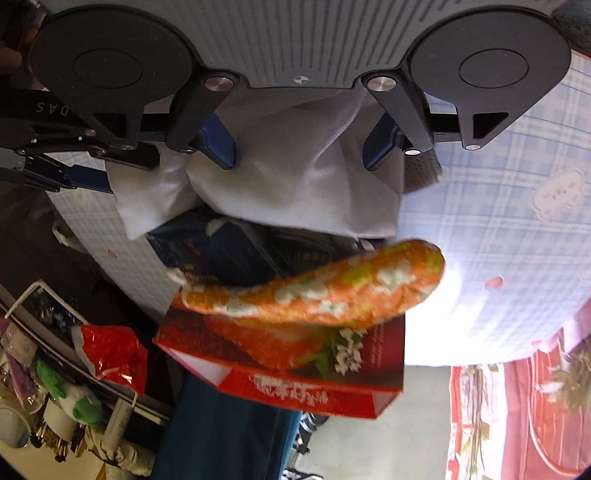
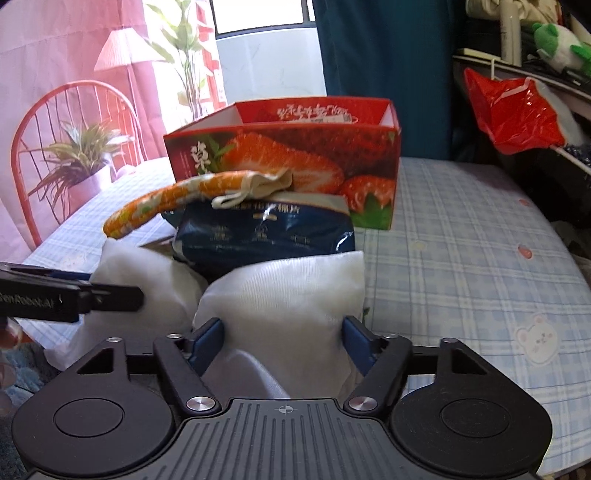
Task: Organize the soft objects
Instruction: 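Move both grippers down toward the white cloth in front of the box, then close the left gripper on the white cloth while the right gripper also closes on it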
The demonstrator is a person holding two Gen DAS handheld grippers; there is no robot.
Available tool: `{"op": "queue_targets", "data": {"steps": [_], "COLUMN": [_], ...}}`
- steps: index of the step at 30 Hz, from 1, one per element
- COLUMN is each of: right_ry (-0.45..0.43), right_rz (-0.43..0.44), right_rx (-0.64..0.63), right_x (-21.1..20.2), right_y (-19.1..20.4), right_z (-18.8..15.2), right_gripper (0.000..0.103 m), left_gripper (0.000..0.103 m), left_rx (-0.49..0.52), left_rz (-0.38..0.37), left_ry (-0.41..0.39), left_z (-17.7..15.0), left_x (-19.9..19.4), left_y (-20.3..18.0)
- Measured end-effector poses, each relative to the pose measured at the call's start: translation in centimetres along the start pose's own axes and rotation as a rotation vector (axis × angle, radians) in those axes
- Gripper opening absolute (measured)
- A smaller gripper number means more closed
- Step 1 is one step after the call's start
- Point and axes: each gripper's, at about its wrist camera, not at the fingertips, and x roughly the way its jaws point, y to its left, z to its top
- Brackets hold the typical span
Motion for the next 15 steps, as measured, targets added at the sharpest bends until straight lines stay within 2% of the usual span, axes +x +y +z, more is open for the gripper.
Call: {"op": "queue_targets", "data": {"steps": [2, 7, 15], "right_ry": [0.004, 0.009, 0.015], "right_rz": [0.012, 0.030, 0.053], "right_rx": [0.001, -0.010, -0.007], "right_x": [0.5, 1.4, 2.3], "right_y": [-0.1, 0.1, -0.1], "right_z": [-0.2, -0.8, -1.3], "right_gripper": [0.058, 0.053, 0.047], "left_gripper": [0.079, 0.083, 0.086], "left_rx": [-0.027, -0.102, -0.041], "left_rz": [-0.015, -0.044, -0.028], "left_ry": [0.012, 0.014, 0.002], "left_z": [-0.4, -1.3, -2.1], "left_x": [0.7, 2.2, 2.6], "left_y": [0.3, 1.9, 1.0]}}
